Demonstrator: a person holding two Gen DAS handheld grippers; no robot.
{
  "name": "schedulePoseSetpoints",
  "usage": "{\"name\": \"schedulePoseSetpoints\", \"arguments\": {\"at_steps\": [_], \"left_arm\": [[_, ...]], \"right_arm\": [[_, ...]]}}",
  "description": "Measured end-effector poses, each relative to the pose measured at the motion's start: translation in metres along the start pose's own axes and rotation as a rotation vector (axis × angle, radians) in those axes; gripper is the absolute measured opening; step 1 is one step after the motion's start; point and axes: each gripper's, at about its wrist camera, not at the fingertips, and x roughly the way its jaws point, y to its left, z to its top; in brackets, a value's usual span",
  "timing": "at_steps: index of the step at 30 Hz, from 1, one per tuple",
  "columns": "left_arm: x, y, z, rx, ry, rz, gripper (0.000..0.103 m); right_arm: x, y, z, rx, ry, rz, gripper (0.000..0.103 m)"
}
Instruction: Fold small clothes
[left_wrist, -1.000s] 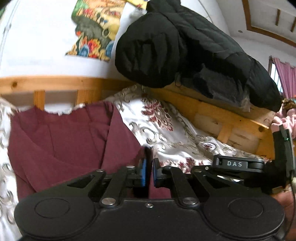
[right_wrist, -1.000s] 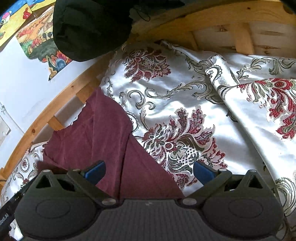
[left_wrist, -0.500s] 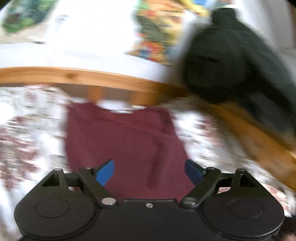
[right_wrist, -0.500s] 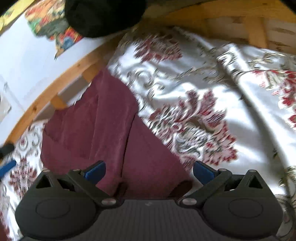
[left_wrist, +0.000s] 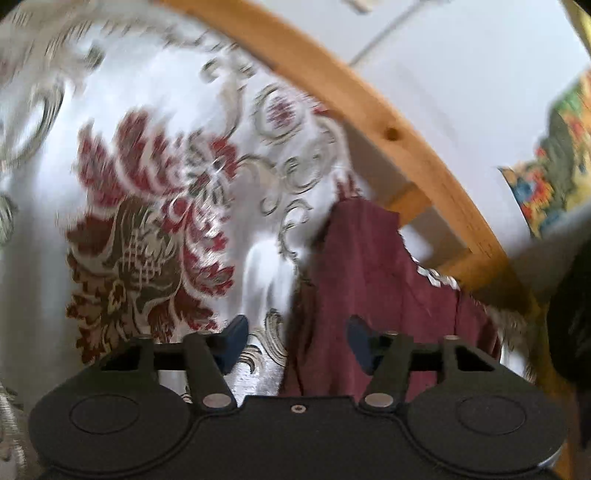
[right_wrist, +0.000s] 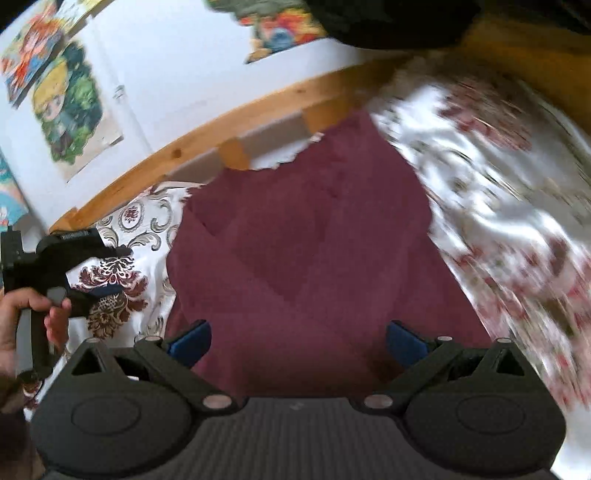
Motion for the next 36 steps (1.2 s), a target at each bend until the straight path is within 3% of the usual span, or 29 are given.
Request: {"name": "schedulePoseSetpoints", "arguments": {"at_steps": [4, 8, 14, 19, 23, 25, 26, 27, 31, 36], "left_arm": [[0.026, 0.016, -0.007, -0.070, 0.059, -0.015, 0.044], [0.046, 0.030, -0.014, -0.173, 0.085, -0.095, 0.044], [0.063, 0.036, -0.014, -0.221, 0.086, -0.149, 0.038], [0.075, 0.038, -0.011, -0.245, 0.082, -0.193, 0.025], [0.079, 0.045, -0.012, -0.315, 0.077, -0.213, 0.022], [0.079, 0.044, -0.013, -0.307, 0.077, -0.209, 0.022], [0.078, 0.044, -0.013, -0.306, 0.074, -0.207, 0.022], [0.077, 0.044, -0.014, -0.309, 0.070, -0.208, 0.021], [0.074, 0.048, -0.014, -0.344, 0.053, -0.227, 0.007], [0.061, 0.051, -0.017, -0.352, 0.004, -0.252, 0.004]], "right_arm": [[0.058, 0.033, 0.035, -0.008, 0.006, 0.063, 0.094], [0.119, 0.070, 0.068, -0.057, 0.028, 0.141, 0.086], [0.195, 0.104, 0.110, -0.085, 0.061, 0.218, 0.085], [0.240, 0.129, 0.127, -0.134, 0.101, 0.270, 0.085], [0.274, 0.153, 0.131, -0.212, 0.186, 0.277, 0.084], [0.286, 0.163, 0.128, -0.255, 0.215, 0.258, 0.067], [0.290, 0.166, 0.127, -0.274, 0.226, 0.240, 0.033], [0.290, 0.167, 0.125, -0.275, 0.223, 0.223, 0.015], [0.278, 0.152, 0.124, -0.176, 0.156, 0.278, 0.011], [0.269, 0.141, 0.126, -0.167, 0.118, 0.270, 0.011]]}}
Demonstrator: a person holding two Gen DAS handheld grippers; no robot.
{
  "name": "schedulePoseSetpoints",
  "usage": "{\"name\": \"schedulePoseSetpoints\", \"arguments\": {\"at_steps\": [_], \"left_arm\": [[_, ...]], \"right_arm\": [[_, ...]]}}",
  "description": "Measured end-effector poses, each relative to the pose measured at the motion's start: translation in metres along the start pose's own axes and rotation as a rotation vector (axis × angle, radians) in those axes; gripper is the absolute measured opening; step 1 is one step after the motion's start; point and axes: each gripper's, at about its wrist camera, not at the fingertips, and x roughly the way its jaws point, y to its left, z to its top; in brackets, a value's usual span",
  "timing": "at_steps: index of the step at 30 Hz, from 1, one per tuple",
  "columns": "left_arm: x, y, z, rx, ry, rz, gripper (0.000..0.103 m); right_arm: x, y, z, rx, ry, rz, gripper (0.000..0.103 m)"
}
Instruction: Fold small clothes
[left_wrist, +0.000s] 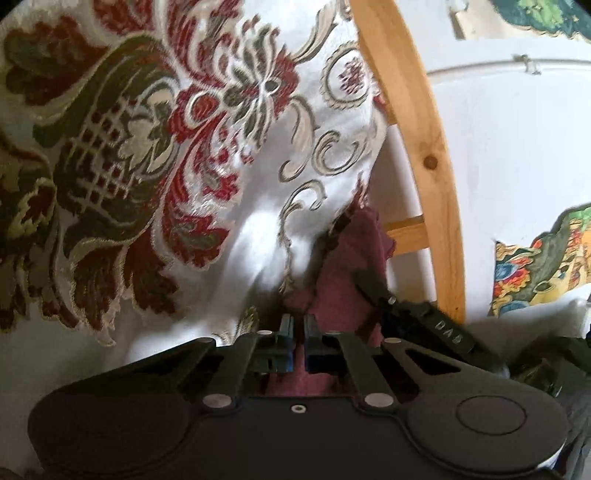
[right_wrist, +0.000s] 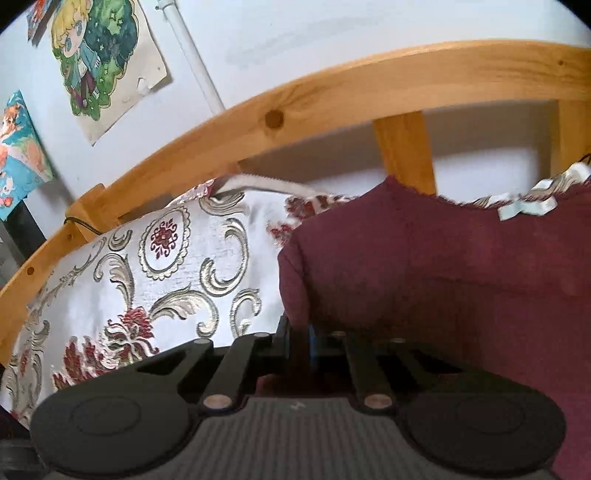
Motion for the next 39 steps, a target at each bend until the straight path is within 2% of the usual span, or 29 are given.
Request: {"name": "schedulePoseSetpoints", "arguments": {"at_steps": [9, 15, 20, 21, 24, 27, 31, 32, 33, 34, 35, 36, 37, 39], "left_arm": [[-0.015, 0.002, 0.003, -0.024, -0.069, 0.025, 0.003], [-0.013, -0.008, -0.001, 0.033, -0.070, 0.015, 0.003], [-0.026, -0.014, -0.001, 0.055, -0.175, 0.021, 0.003], [-0.029, -0.015, -0.001, 0.059, -0.201, 0.039, 0.000], [-0.040, -0.016, -0.002, 0.076, -0.293, 0.123, 0.000], [-0.038, -0.010, 0.003, 0.050, -0.272, 0.141, 0.000], [-0.032, -0.012, 0.001, 0.067, -0.240, 0.167, 0.000], [-0.031, -0.014, 0.001, 0.077, -0.239, 0.175, 0.000], [-0.031, -0.015, 0.001, 0.082, -0.238, 0.182, 0.000], [-0.030, -0.016, 0.001, 0.088, -0.235, 0.188, 0.002], [-0.029, -0.016, 0.000, 0.093, -0.233, 0.193, 0.005], [-0.026, -0.017, -0.001, 0.104, -0.232, 0.200, 0.009], [-0.024, -0.019, -0.001, 0.119, -0.229, 0.205, 0.012], [-0.017, -0.025, -0.001, 0.153, -0.206, 0.202, 0.018]], "right_arm": [[-0.004, 0.009, 0.007, -0.040, -0.047, -0.055, 0.008], [-0.008, 0.019, 0.011, -0.077, -0.100, -0.070, 0.007], [-0.003, 0.033, 0.020, -0.128, -0.116, -0.046, 0.007], [0.000, 0.038, 0.020, -0.148, -0.116, -0.049, 0.007], [0.005, 0.043, 0.022, -0.166, -0.125, -0.079, 0.006], [0.012, 0.042, 0.023, -0.170, -0.118, -0.080, 0.006], [0.022, 0.045, 0.020, -0.182, -0.080, -0.083, 0.007], [0.024, 0.045, 0.020, -0.179, -0.062, -0.092, 0.013], [0.026, 0.044, 0.020, -0.174, -0.048, -0.103, 0.032], [0.025, 0.043, 0.019, -0.167, -0.043, -0.111, 0.045], [0.023, 0.040, 0.019, -0.161, -0.045, -0.118, 0.069], [0.018, 0.038, 0.017, -0.160, -0.049, -0.129, 0.078], [0.013, 0.034, 0.017, -0.164, -0.046, -0.145, 0.080], [0.002, 0.027, 0.014, -0.182, -0.026, -0.197, 0.091]]}}
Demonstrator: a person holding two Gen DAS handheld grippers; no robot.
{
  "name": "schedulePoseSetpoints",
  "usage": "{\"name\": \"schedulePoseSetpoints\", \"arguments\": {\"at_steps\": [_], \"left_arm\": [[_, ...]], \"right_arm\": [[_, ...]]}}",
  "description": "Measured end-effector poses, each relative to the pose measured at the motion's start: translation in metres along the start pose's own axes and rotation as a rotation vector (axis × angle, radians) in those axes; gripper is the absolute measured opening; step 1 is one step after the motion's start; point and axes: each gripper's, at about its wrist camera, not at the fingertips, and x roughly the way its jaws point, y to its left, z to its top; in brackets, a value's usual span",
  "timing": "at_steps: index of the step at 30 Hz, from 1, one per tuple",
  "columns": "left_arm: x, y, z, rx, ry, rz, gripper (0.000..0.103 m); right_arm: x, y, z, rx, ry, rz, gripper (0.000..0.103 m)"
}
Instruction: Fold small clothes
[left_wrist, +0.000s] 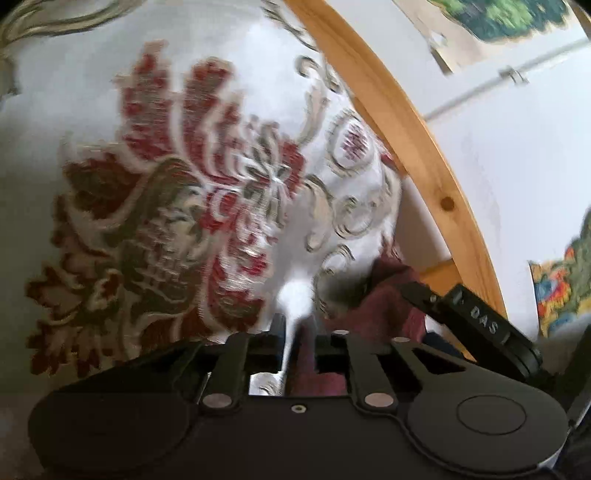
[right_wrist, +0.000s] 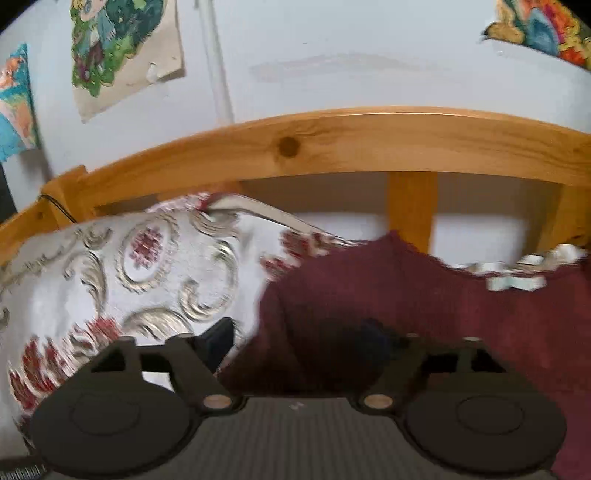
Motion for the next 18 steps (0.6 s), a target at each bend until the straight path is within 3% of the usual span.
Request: {"name": "schedulePoseSetpoints", "arguments": {"at_steps": [4, 7, 10, 18], "left_arm": [[0.010, -0.015, -0.006, 0.126, 0.047, 0.012, 0.044], [0.022, -0.017, -0.011, 0.179, 0.102, 0.057, 0.045], [0.025, -0.013, -0.011, 0.191, 0.099, 0.078, 0.039], [0.023, -0.018, -0.013, 0.233, 0.106, 0.130, 0.037]], "right_arm": [[-0.029, -0.029, -0.019, 0.016, 0.051, -0.057, 0.096], [-0.065, -0.054, -0.047, 0.040, 0.099, -0.093, 0.101], [-0.111, -0.063, -0.080, 0.007, 0.115, -0.130, 0.102], [-0.240, -0.074, -0.164, -0.206, 0.142, -0.275, 0.103]]}}
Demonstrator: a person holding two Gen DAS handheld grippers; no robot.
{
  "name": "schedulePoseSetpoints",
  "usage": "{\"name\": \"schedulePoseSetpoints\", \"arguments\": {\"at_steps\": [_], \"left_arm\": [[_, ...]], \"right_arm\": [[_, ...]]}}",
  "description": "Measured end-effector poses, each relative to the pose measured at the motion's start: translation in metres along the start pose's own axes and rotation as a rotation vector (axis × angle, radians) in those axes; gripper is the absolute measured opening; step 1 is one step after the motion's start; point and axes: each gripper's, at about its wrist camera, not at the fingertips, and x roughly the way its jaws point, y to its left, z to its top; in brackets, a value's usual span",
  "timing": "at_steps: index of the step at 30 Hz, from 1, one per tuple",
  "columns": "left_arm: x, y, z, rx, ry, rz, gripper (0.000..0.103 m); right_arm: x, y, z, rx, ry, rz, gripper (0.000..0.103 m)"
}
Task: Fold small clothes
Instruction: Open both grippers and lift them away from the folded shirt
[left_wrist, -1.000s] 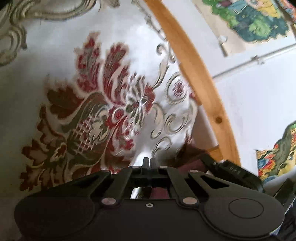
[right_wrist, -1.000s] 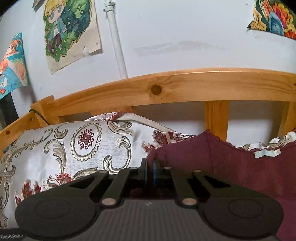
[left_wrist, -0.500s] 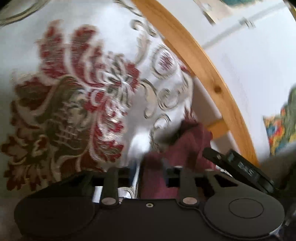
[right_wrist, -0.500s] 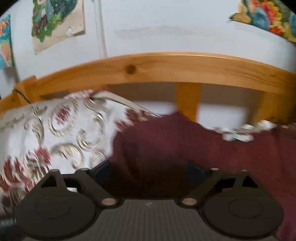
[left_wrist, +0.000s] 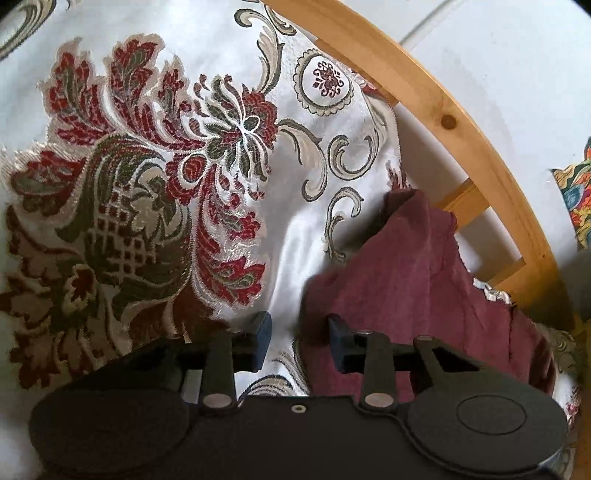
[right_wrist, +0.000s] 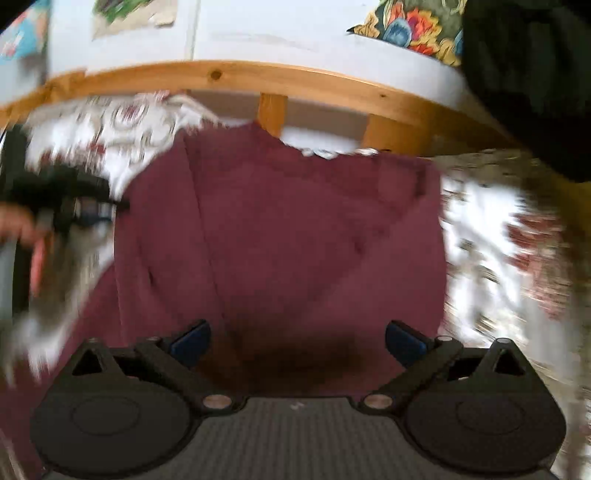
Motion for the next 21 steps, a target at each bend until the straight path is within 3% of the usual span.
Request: {"name": "schedulePoseSetpoints", "arguments": {"at_steps": [2, 4, 6, 9, 13, 17, 21], "left_arm": [[-0.009, -0.002, 0.000, 0.005, 0.016, 0.022, 0.043], [-0.015, -0.009, -0.001, 0.028, 0.027, 0.055, 0.067], [-0.022, -0.019, -0.005, 0.082, 0.020, 0.106, 0.082], [-0.036, -0.032, -0.016, 0.170, 0.007, 0.114, 0.086], [-0.065, -0.046, -0.036, 0.295, 0.013, 0.087, 0.094], [-0.105, -0.058, -0.057, 0.431, 0.002, 0.019, 0.101], [-0.139, -0.060, -0.078, 0.477, 0.007, -0.042, 0.102]], "right_arm": [[-0.018, -0.002, -0.020, -0.052, 0.011, -0.032, 0.103], [-0.035, -0.004, -0.038, -0.084, 0.007, -0.058, 0.103], [-0.044, -0.006, -0.051, -0.087, -0.001, -0.064, 0.103], [-0.047, -0.010, -0.069, -0.033, 0.008, -0.056, 0.103], [-0.034, -0.020, -0.080, 0.048, 0.107, -0.006, 0.103], [-0.038, -0.031, -0.084, 0.071, 0.104, 0.006, 0.103], [-0.047, -0.042, -0.087, 0.113, 0.095, 0.013, 0.103]]}}
